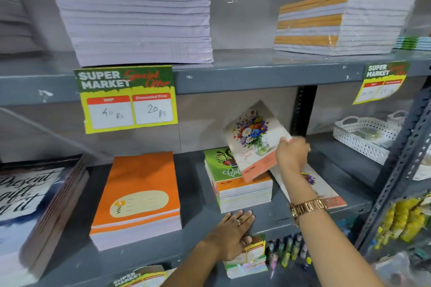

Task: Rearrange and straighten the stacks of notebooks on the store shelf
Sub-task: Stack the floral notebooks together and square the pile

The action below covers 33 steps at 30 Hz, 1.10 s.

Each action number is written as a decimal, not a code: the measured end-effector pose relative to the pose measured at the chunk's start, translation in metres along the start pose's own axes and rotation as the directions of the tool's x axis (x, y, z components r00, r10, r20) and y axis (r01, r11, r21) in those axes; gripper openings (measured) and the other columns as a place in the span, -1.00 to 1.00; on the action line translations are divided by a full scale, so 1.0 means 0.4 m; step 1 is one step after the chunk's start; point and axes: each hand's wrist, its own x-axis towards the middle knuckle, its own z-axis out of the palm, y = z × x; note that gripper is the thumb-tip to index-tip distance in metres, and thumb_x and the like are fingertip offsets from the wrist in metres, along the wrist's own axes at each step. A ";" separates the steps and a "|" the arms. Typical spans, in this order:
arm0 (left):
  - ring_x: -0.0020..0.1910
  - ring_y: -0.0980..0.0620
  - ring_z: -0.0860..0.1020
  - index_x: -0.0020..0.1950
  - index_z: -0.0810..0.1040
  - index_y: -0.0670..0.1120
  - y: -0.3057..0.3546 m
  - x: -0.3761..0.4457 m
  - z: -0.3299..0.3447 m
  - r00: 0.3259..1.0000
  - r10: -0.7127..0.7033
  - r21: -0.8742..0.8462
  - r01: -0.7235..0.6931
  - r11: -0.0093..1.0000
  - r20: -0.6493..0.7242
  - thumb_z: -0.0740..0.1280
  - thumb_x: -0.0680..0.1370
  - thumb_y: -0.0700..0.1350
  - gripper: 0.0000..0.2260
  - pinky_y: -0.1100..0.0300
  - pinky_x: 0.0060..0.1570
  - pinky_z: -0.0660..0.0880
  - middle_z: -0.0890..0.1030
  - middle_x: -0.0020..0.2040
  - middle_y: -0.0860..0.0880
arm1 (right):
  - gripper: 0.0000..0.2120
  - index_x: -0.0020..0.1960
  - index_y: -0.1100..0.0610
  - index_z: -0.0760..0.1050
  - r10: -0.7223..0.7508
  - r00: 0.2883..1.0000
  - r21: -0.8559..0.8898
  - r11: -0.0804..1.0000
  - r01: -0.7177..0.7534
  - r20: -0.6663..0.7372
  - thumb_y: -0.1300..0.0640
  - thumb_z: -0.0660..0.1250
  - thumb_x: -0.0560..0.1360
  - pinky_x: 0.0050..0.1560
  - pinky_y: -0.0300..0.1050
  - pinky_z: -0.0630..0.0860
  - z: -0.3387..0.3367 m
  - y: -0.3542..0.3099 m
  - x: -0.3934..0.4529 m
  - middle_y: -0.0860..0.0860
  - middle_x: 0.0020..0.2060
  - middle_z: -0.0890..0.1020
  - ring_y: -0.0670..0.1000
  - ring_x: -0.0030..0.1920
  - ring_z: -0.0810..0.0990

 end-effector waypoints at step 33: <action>0.53 -0.01 -0.12 0.52 -0.10 -0.13 0.057 0.070 0.004 0.997 0.031 0.073 -0.026 0.997 -0.066 0.01 0.64 -0.07 -0.50 0.12 0.49 -0.19 -0.09 0.56 -0.08 | -0.64 0.26 0.28 0.39 0.015 0.980 -0.651 0.749 0.119 0.197 0.21 0.27 0.48 0.18 0.05 0.44 -0.013 0.238 0.114 0.25 0.28 0.39 0.27 0.25 0.42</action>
